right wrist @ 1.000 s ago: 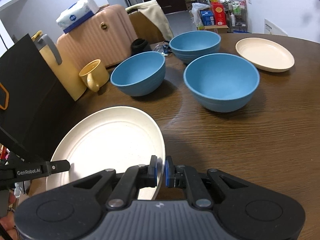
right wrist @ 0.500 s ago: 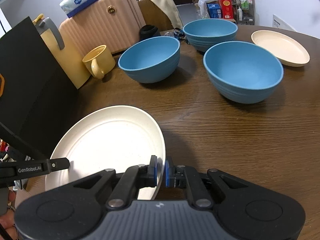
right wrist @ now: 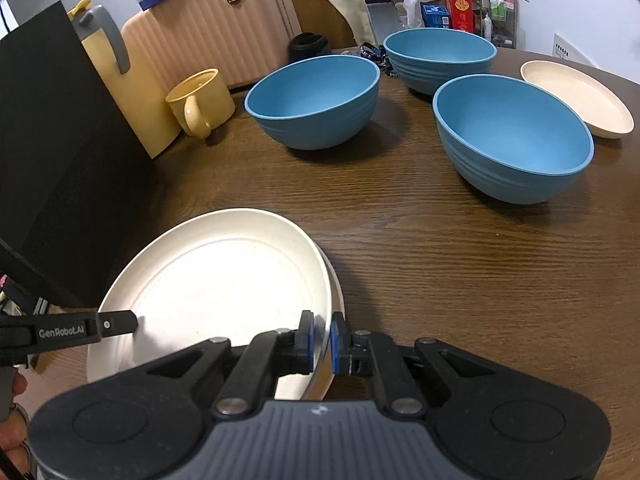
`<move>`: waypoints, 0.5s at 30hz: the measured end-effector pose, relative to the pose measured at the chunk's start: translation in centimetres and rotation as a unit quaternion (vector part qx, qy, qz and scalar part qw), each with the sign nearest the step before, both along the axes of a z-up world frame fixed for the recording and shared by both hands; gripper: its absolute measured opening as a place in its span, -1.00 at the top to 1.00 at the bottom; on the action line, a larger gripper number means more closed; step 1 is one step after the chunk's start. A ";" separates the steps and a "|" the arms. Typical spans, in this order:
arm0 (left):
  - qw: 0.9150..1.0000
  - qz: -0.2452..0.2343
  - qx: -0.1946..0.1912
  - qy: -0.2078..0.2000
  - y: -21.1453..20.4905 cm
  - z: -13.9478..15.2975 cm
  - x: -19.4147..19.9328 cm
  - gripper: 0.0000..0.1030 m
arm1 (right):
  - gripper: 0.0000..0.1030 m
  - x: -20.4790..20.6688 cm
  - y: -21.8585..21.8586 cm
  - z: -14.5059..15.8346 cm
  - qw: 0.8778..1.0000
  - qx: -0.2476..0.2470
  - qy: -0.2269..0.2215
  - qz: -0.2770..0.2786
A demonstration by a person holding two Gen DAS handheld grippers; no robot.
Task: Organize plates and bowls
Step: 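Lower the left tool's plate onto a set-down plate while the right tool stacks its plate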
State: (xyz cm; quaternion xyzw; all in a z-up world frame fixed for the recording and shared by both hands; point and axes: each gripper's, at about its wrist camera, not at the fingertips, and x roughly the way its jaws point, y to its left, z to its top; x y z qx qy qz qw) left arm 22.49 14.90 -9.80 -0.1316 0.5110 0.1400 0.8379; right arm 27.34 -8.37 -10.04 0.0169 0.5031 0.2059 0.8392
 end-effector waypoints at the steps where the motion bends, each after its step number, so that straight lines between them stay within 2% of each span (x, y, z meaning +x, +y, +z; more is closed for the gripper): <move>1: 1.000 -0.001 0.001 0.000 0.0 -0.1 0.0 0.59 | 0.85 0.0 -0.1 0.0 1.000 -0.002 0.000 0.000; 15: 1.000 -0.004 0.012 -0.003 -0.2 -0.6 0.0 0.59 | 0.82 -0.5 0.9 -0.4 0.999 -0.033 -0.019 0.017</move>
